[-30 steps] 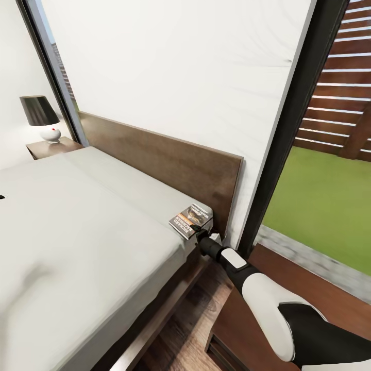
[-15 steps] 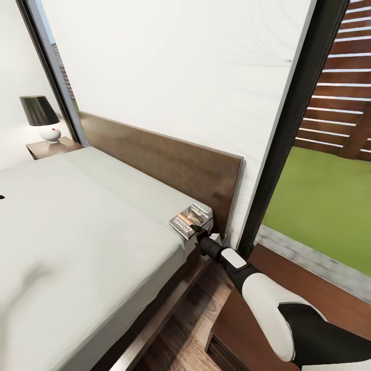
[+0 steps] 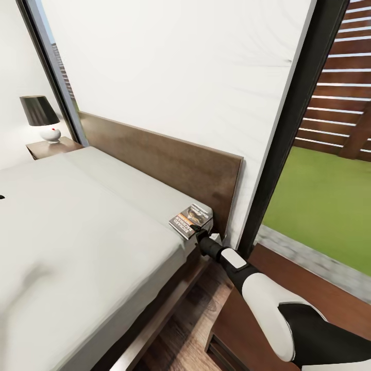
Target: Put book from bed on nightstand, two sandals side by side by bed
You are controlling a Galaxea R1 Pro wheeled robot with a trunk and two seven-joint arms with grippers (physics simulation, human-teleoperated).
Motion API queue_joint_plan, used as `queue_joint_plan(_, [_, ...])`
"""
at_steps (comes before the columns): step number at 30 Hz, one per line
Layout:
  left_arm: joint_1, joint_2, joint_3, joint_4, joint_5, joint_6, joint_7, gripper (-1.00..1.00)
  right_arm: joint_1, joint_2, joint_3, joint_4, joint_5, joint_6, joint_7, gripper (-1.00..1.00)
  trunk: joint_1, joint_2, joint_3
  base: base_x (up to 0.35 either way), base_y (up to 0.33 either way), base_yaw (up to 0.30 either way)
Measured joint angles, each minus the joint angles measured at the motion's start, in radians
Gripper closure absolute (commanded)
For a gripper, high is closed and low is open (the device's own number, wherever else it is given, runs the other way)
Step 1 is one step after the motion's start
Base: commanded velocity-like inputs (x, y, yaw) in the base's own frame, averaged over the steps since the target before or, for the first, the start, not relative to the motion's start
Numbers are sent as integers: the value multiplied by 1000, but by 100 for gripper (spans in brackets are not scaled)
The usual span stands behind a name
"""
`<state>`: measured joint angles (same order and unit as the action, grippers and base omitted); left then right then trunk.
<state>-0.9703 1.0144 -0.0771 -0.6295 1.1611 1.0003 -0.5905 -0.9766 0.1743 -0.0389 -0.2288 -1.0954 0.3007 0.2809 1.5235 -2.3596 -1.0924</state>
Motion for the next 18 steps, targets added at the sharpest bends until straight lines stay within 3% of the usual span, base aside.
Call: queue_joint_plan(18, [0,0,0,0,0,0,0,-100,0,0,0,-1,0,0,0,-100,0,0,0,0,0,0])
